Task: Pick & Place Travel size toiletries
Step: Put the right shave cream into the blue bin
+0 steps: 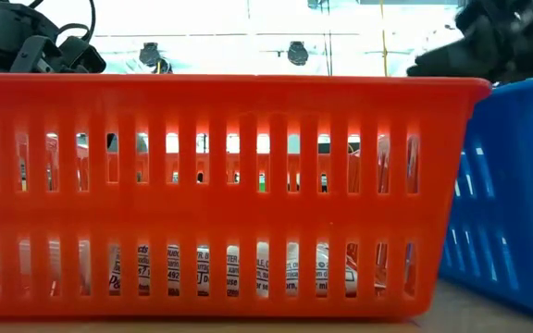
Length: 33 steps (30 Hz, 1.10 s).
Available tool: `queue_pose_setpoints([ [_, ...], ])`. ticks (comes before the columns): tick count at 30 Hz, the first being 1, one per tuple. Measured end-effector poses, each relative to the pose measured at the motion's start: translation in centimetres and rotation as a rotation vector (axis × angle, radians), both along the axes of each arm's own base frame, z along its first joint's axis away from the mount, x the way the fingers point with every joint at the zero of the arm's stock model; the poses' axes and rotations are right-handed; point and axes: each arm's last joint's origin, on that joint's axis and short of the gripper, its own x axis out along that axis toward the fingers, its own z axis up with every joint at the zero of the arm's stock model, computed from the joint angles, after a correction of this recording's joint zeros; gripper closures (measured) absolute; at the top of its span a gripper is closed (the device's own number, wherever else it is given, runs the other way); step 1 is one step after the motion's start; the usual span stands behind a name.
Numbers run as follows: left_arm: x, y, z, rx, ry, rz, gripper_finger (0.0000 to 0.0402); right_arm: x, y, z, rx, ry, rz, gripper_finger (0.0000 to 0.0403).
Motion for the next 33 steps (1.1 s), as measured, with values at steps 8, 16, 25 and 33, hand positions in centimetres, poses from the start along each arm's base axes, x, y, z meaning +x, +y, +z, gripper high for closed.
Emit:
queue_pose_setpoints([
  [8,0.0,0.0,-0.1,-0.007,0.007,0.001,0.0286,5.5,0.5,2.3,-0.096,0.228,0.017,0.0195],
  [16,0.0,0.0,0.0,-0.008,0.005,0.002,0.0286,10.2,1.4,2.3,-0.237,0.486,0.084,0.0177],
  [25,0.0,0.0,0.0,-0.008,0.004,0.002,0.0286,11.6,1.9,-1.3,-0.284,0.675,0.125,0.0189],
  [33,0.0,0.0,0.0,-0.009,0.003,0.003,0.0286,11.8,1.9,-3.0,-0.309,0.77,0.14,0.0183],
])
